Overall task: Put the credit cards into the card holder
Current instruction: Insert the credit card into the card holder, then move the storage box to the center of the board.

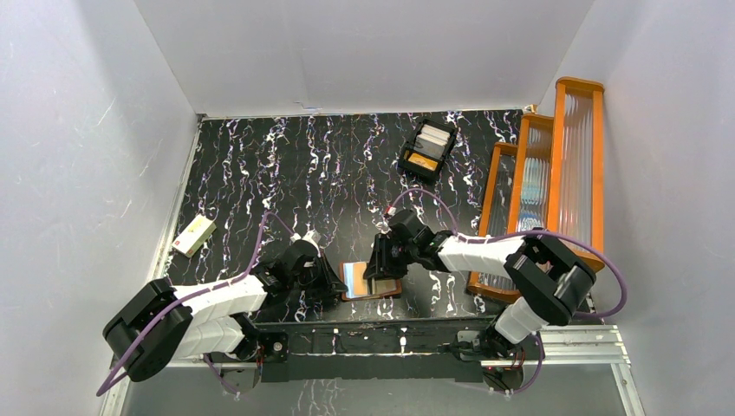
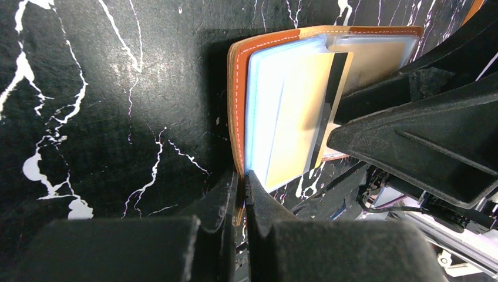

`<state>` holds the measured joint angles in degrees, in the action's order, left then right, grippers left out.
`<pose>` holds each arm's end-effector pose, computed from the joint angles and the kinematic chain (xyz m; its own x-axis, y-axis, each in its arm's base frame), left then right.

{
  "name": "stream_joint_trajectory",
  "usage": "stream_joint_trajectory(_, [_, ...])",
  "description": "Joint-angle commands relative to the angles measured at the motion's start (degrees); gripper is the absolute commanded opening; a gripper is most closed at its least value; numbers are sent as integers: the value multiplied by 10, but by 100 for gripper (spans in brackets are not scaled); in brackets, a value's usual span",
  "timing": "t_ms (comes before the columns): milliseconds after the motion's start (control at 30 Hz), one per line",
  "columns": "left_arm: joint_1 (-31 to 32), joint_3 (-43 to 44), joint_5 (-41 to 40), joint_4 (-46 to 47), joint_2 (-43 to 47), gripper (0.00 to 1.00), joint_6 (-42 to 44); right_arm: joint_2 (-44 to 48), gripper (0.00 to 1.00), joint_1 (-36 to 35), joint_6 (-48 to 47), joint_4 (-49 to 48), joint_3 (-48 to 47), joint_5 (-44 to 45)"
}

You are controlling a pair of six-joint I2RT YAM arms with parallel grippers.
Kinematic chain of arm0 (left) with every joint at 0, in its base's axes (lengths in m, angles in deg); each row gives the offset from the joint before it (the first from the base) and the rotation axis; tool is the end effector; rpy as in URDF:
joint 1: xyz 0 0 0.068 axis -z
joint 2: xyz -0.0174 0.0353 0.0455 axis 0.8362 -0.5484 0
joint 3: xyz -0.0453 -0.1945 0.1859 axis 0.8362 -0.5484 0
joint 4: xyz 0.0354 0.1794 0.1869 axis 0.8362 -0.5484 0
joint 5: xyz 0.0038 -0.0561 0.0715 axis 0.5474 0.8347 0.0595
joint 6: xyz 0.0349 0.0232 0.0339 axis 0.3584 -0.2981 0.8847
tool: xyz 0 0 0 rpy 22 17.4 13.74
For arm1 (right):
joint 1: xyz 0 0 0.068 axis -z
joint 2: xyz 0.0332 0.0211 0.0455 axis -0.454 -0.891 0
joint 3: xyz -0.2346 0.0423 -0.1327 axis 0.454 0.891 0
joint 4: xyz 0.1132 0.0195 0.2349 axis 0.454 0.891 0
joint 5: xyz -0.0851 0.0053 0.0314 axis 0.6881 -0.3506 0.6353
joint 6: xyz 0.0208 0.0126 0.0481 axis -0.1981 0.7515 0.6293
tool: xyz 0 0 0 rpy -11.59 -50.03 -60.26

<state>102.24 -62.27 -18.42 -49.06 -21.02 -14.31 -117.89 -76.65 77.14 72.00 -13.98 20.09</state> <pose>0.1375 -0.1480 0.1392 -0.9053 -0.3173 -0.2824 -0.0107 0.6817 -0.7316 0.1806 0.2270 0.1530 -0.9598 0.0364 -0.2784 -0.1632 0.7346 0.6586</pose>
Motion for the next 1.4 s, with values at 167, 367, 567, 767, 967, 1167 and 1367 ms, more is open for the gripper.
stream_joint_trajectory(167, [-1, -7, 12, -2, 3, 0, 11, -38, 44, -40, -64, 40, -78, 37])
stream_joint_trajectory(367, [-1, -5, 11, -10, 10, 0, 13, -54, 41, -57, -86, 99, -110, 73])
stream_joint_trajectory(567, [-1, 0, -15, -56, 32, 0, 11, -26, 45, -53, -113, 165, -139, 104])
stream_joint_trajectory(767, [-2, 7, -28, -104, 69, 0, 19, -9, 50, 17, -223, 261, -245, 95])
stream_joint_trajectory(967, [-1, 3, -29, -107, 89, 0, 15, -34, 55, 138, -297, 333, -369, 213])
stream_joint_trajectory(1167, [-1, 12, -23, -112, 88, 0, 21, -104, 54, 267, -251, 339, -459, 357])
stream_joint_trajectory(1367, [-1, 17, -24, -114, 89, 0, 23, -212, 54, 333, -228, 348, -564, 345])
